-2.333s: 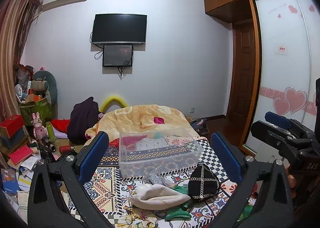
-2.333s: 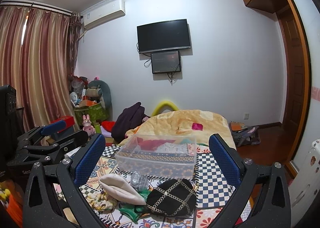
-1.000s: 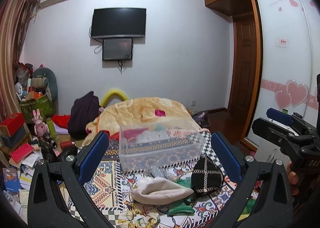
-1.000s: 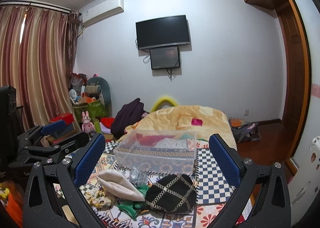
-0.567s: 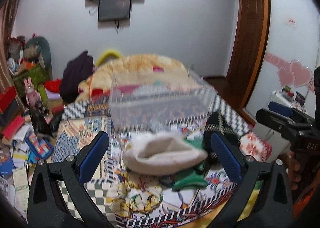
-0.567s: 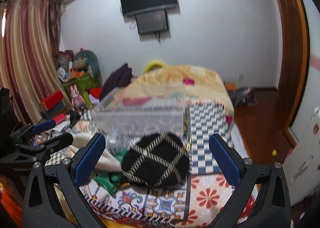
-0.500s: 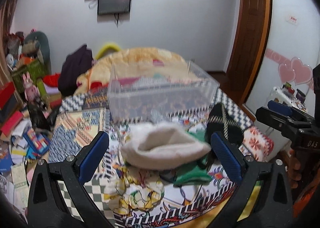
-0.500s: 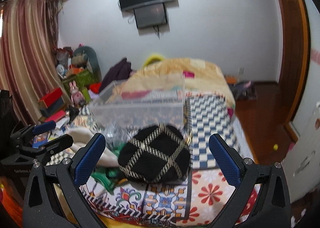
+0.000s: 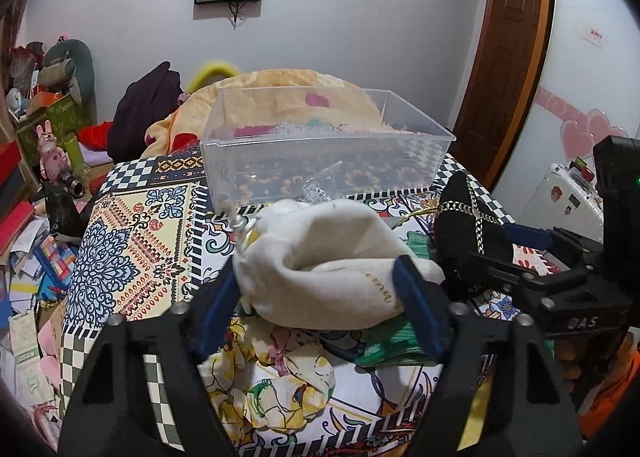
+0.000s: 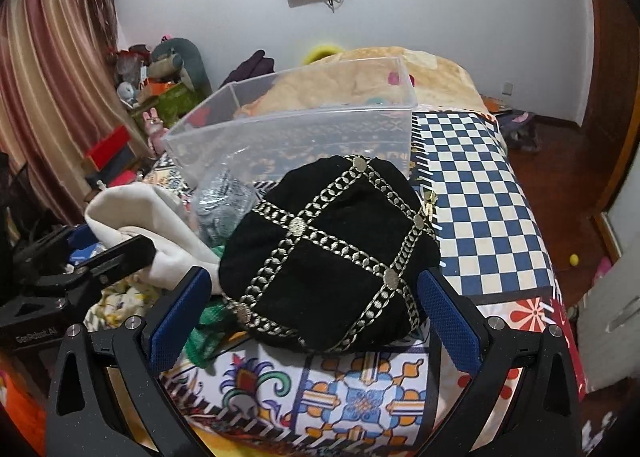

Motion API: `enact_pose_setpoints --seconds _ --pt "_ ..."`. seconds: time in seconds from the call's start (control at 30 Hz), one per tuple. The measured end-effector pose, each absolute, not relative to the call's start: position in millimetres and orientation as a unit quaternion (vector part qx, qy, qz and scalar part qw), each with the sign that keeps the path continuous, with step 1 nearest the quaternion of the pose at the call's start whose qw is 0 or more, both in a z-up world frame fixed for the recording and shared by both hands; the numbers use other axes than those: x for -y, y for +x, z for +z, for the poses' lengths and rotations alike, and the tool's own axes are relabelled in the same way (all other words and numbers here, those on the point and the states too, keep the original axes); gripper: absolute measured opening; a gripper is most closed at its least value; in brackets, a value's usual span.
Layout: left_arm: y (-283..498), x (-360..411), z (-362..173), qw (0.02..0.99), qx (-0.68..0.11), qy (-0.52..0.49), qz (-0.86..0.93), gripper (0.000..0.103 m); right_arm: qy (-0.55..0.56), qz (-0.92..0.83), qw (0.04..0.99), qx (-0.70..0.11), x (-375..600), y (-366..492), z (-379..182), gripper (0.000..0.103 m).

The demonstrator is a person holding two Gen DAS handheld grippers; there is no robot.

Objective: Organize soft objects
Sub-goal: 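Grasp the cream knit hat with left tool while right tool grasps black chain hat, then lower both hats into the clear box and open both tools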

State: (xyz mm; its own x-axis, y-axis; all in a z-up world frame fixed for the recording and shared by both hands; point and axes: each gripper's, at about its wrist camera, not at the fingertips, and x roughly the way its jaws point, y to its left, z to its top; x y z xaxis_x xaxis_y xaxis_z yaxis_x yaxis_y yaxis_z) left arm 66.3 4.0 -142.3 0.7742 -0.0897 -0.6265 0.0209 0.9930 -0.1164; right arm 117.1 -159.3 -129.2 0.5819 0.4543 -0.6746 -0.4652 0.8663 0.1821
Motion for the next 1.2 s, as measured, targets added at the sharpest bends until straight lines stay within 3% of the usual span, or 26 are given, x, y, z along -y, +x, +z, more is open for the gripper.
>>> enact_pose_setpoints --seconds 0.07,0.27,0.47,0.77,1.2 --pt "67 -6 -143 0.940 -0.335 -0.055 -0.032 0.058 -0.006 0.259 0.889 -0.377 163 117 -129 0.090" --pt "68 -12 -142 0.939 -0.336 -0.062 -0.032 0.034 -0.001 0.263 0.892 -0.368 168 118 -126 0.065" --pt "66 -13 -137 0.940 -0.332 -0.066 -0.034 0.025 -0.007 0.260 0.892 -0.369 174 120 -124 0.039" --pt "60 -10 -108 0.955 -0.290 -0.050 -0.039 0.023 0.002 0.261 0.905 -0.336 186 113 -104 0.030" --pt "79 -30 -59 0.973 -0.222 -0.056 -0.015 0.023 0.002 0.273 0.926 -0.261 178 120 -58 0.029"
